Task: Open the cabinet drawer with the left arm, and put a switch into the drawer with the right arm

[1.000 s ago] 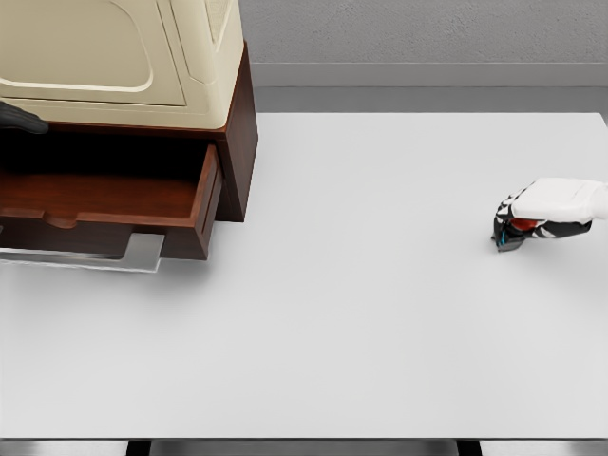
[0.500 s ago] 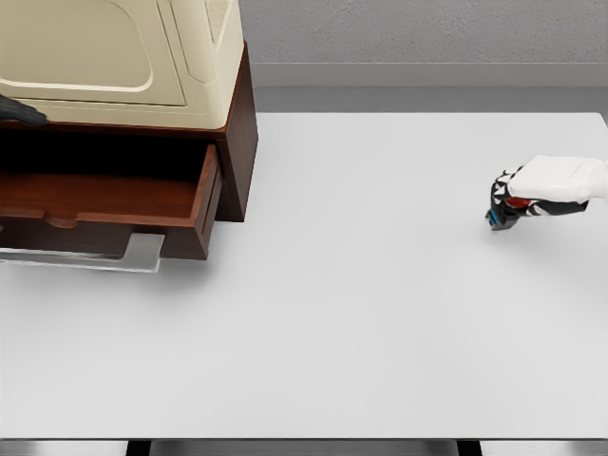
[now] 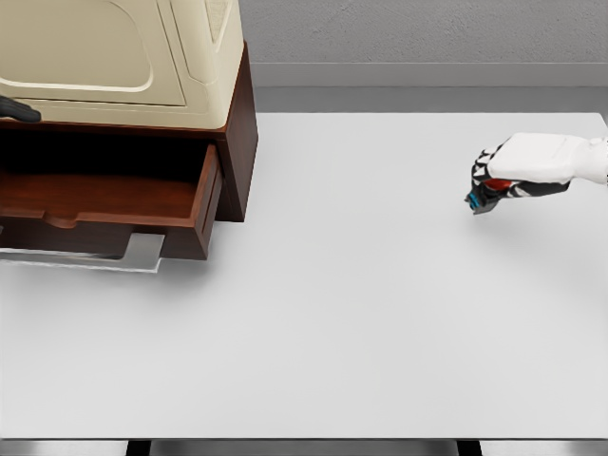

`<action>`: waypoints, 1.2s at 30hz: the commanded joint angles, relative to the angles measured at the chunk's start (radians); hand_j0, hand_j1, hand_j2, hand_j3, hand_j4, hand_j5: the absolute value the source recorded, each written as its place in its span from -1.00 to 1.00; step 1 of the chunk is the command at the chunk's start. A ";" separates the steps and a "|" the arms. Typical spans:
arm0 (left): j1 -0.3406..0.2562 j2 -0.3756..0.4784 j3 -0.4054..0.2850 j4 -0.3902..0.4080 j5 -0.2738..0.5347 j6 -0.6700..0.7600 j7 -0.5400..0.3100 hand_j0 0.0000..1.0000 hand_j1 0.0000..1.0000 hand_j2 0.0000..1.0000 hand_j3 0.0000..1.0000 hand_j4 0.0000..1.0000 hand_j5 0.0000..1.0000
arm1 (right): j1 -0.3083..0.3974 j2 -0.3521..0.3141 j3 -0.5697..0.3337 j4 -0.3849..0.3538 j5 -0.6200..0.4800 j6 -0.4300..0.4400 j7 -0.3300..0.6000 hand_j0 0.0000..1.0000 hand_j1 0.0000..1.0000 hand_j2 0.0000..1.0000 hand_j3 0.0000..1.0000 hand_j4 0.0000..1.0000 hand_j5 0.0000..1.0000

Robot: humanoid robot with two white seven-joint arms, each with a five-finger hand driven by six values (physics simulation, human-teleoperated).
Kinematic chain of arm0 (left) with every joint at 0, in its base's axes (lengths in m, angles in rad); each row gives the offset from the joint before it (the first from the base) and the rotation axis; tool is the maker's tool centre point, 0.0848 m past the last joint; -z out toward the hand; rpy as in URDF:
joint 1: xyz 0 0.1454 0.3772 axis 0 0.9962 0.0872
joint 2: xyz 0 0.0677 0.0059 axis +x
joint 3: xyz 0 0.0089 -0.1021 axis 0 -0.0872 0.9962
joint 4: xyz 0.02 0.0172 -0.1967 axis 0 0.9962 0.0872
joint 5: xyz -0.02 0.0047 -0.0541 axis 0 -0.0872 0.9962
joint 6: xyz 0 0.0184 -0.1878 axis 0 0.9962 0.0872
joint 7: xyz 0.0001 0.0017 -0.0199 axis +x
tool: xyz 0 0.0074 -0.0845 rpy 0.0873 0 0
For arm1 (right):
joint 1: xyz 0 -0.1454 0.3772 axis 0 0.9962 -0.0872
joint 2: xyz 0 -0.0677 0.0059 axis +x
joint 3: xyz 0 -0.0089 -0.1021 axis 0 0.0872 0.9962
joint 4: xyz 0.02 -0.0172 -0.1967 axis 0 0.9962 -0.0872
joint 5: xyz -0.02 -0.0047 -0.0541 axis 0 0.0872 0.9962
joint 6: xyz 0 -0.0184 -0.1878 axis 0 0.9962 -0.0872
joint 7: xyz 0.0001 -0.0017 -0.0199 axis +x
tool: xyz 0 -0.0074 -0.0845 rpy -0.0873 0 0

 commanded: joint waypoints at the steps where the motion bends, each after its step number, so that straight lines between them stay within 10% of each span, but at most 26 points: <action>1: 0.000 0.002 0.000 0.000 0.008 0.003 0.000 1.00 1.00 1.00 1.00 1.00 1.00 | -0.002 0.005 0.003 -0.028 -0.008 0.003 -0.001 -0.24 -0.24 -0.24 -0.24 -0.24 -0.24; 16: -0.001 0.032 -0.002 0.038 0.011 0.003 0.000 1.00 1.00 1.00 1.00 1.00 1.00 | -0.144 0.074 0.066 -0.116 -0.008 0.003 -0.001 -0.22 -0.22 -0.22 -0.22 -0.22 -0.22; 36: -0.001 0.034 -0.004 0.069 0.016 0.003 0.000 1.00 1.00 1.00 1.00 1.00 1.00 | -0.495 0.315 0.378 -0.128 -0.024 0.003 -0.001 -0.17 -0.17 -0.17 -0.17 -0.17 -0.17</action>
